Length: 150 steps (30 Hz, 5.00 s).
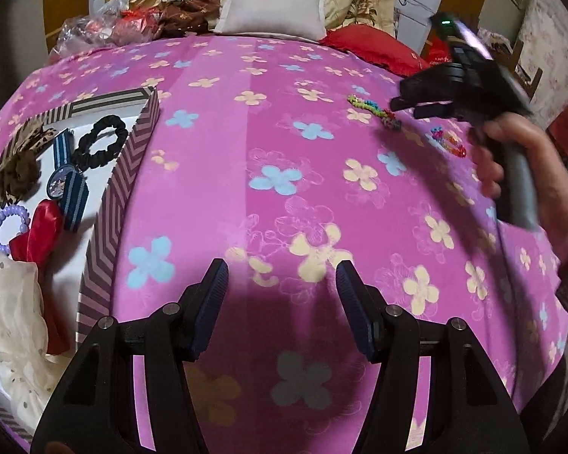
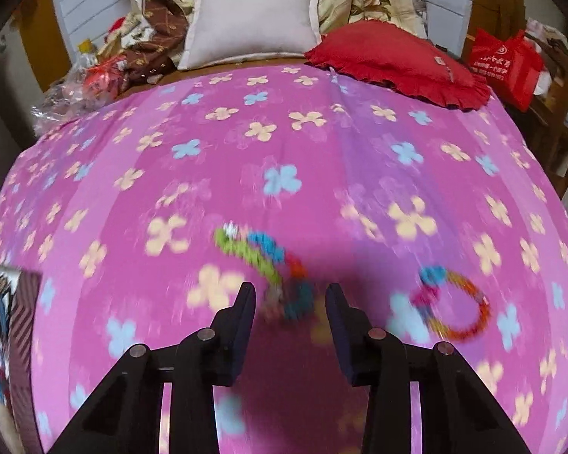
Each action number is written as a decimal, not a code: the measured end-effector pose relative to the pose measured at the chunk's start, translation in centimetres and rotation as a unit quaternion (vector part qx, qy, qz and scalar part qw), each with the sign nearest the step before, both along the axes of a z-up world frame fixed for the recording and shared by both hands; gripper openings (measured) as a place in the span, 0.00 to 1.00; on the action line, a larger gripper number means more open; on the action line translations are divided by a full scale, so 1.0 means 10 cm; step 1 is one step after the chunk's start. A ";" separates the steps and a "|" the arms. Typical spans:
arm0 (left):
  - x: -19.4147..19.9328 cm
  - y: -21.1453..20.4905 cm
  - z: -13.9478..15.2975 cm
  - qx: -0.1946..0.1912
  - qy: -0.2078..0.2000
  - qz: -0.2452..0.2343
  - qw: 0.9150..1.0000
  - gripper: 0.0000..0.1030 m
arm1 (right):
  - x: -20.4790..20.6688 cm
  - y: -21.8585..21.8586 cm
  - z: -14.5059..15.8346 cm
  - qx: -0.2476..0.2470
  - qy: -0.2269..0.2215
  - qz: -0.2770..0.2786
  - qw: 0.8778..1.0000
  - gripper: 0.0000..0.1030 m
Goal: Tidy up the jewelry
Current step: 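Grasp the amber heart bracelet with the right tool, then grasp the green-blue beaded bracelet with the left tool while the right tool holds the amber bracelet, then carry both bracelets into the tray with both tools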
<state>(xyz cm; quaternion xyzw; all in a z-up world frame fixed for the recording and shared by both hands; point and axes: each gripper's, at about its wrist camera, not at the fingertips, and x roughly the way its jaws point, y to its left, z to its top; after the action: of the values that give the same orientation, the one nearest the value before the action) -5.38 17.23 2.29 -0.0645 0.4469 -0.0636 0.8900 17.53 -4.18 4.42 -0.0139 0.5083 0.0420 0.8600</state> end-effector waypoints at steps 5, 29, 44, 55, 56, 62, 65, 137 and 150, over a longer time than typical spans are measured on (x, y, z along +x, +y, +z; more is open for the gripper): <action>0.02 0.01 -0.02 -0.004 0.005 -0.002 1.000 0.57 | 0.18 0.03 -0.14 -0.010 0.011 -0.011 1.000 0.20; -0.04 0.04 0.00 -0.016 0.007 0.006 1.000 0.57 | -1.13 -0.45 0.18 0.051 0.036 0.023 0.998 0.37; 0.06 0.13 -0.10 -0.049 0.036 0.013 0.998 0.57 | -0.13 -0.88 -0.14 -0.023 0.028 -0.077 0.996 0.15; 0.03 0.11 -0.05 -0.043 0.029 0.007 0.999 0.57 | -1.51 -0.66 -0.12 0.049 0.086 0.027 0.995 0.09; 0.02 0.10 -0.05 -0.045 0.030 0.006 0.999 0.57 | -1.71 -0.65 -0.11 0.051 0.087 0.036 0.994 0.09; -0.11 -0.01 -0.05 -0.045 0.032 -0.006 0.998 0.57 | -2.60 -0.63 -0.12 0.027 0.038 0.059 0.997 0.09; -0.12 -0.09 -0.09 -0.053 0.061 -0.001 0.997 0.57 | -2.68 -0.69 -0.14 0.043 0.020 0.053 0.997 0.09; -1.08 1.70 1.40 -0.021 -0.063 0.158 0.985 0.16 | -3.26 0.08 1.18 0.107 -0.119 0.178 0.971 0.08; -0.24 2.13 0.99 -0.096 -0.077 0.179 0.976 0.16 | -3.02 1.06 1.15 0.048 -0.097 0.229 0.967 0.08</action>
<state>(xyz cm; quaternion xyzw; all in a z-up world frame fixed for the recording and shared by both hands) -7.79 38.56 12.17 -0.2236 0.3502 0.0492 0.9083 -12.64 6.44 15.91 -0.0923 0.4032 0.2607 0.8723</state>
